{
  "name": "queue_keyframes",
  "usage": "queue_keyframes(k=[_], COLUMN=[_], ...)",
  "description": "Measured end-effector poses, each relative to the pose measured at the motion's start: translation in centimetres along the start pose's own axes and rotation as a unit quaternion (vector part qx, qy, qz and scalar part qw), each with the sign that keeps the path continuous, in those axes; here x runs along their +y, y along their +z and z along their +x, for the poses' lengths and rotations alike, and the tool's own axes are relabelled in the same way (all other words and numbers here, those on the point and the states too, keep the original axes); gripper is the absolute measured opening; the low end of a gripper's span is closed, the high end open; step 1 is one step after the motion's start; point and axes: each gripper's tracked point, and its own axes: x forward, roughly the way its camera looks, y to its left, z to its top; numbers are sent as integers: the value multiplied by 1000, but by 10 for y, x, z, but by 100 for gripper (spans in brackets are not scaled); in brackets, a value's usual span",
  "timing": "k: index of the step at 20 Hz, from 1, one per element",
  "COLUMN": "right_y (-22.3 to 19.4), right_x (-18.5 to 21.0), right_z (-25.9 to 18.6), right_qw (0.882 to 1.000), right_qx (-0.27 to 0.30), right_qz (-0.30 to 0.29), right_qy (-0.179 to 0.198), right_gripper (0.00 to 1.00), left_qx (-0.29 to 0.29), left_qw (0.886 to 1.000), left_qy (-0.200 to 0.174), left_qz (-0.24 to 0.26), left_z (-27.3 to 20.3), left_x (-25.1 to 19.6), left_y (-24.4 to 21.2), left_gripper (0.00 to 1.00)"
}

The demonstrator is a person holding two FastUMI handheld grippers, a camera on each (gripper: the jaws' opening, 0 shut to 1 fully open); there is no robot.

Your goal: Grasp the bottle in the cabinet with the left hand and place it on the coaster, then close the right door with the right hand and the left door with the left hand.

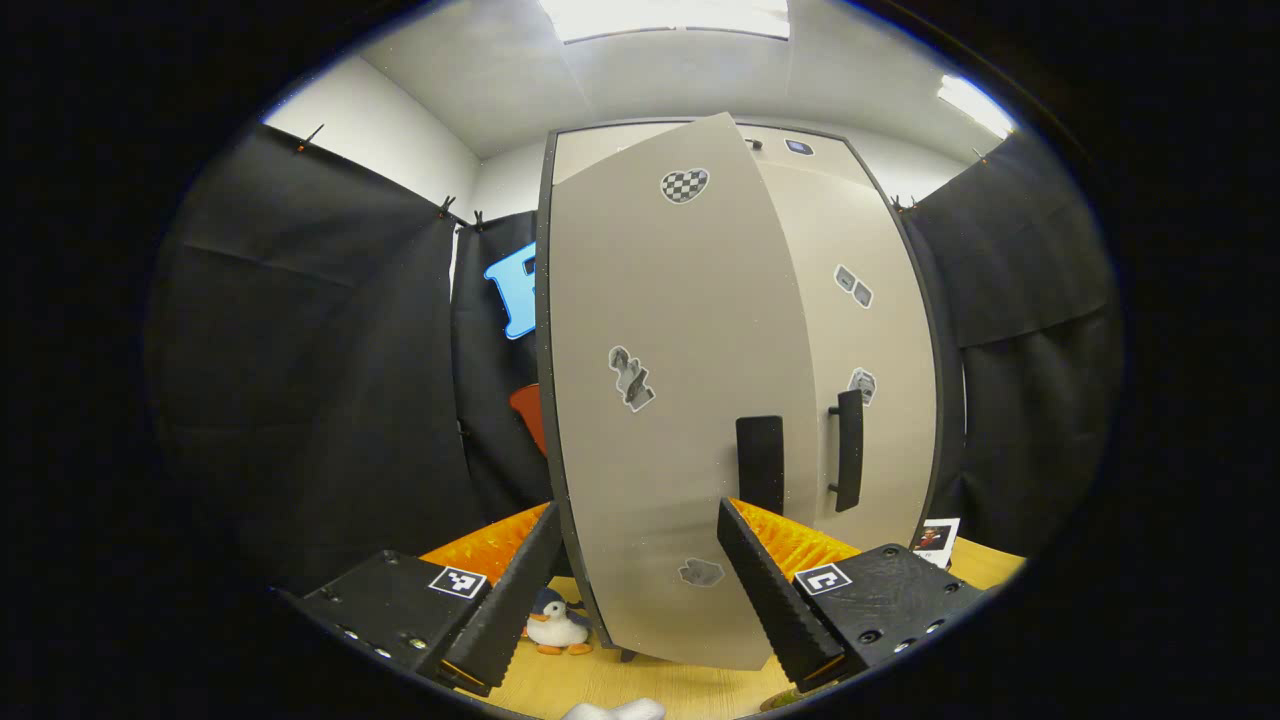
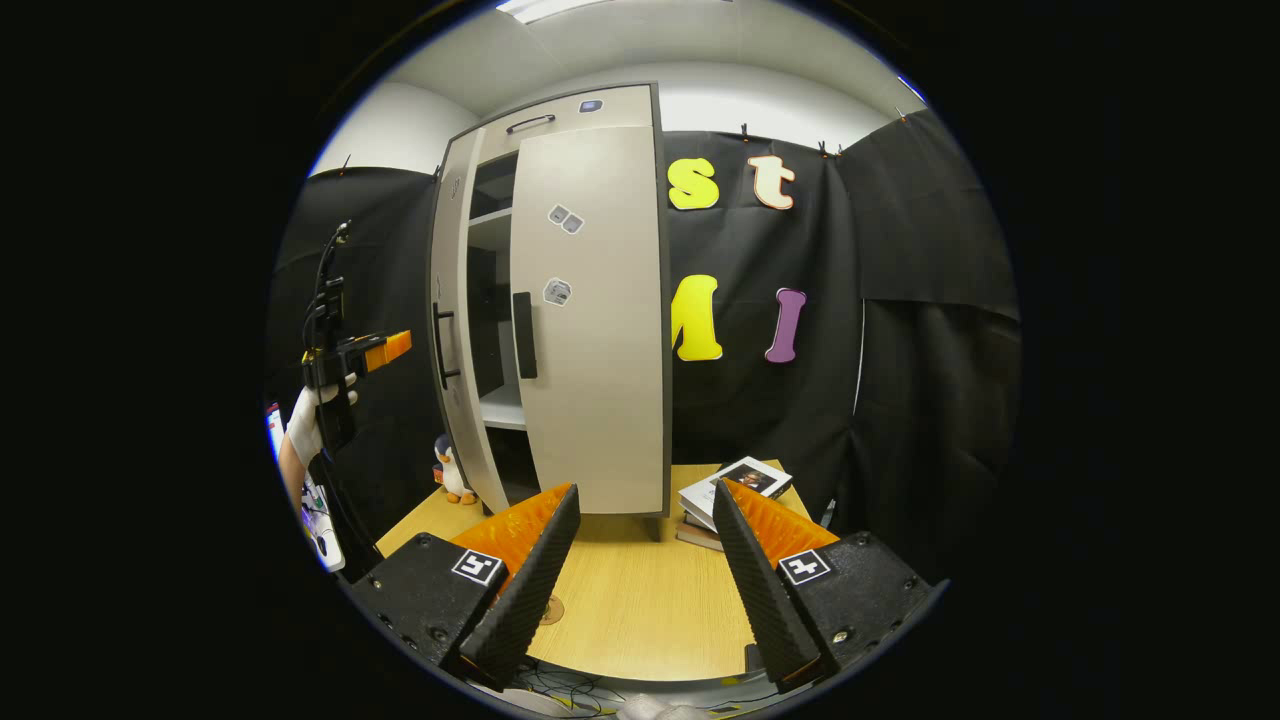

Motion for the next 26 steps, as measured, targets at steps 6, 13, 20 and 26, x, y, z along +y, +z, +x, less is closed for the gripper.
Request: queue_keyframes(k=[6, 13, 20, 26], right_y=[6, 3, -10, -13], right_x=[18, 39, 54, 65], right_z=[8, 15, 24, 21], right_qw=[1000, 1000, 1000, 1000], right_qx=[-11, -18, -6, -11], right_qz=[5, 14, 9, -11], right_qy=[10, 19, 14, 12], right_gripper=[83, 83, 83, 83], left_qx=[11, 36, 59, 66], left_qw=[1000, 999, 998, 998], left_qy=[-14, -7, 3, 6], left_qz=[-9, -15, 1, -19], left_z=[-46, -97, -129, -137], left_x=[-16, -27, -30, -27], left_y=[-6, -34, -66, -74], left_gripper=[96, 96, 96, 96])
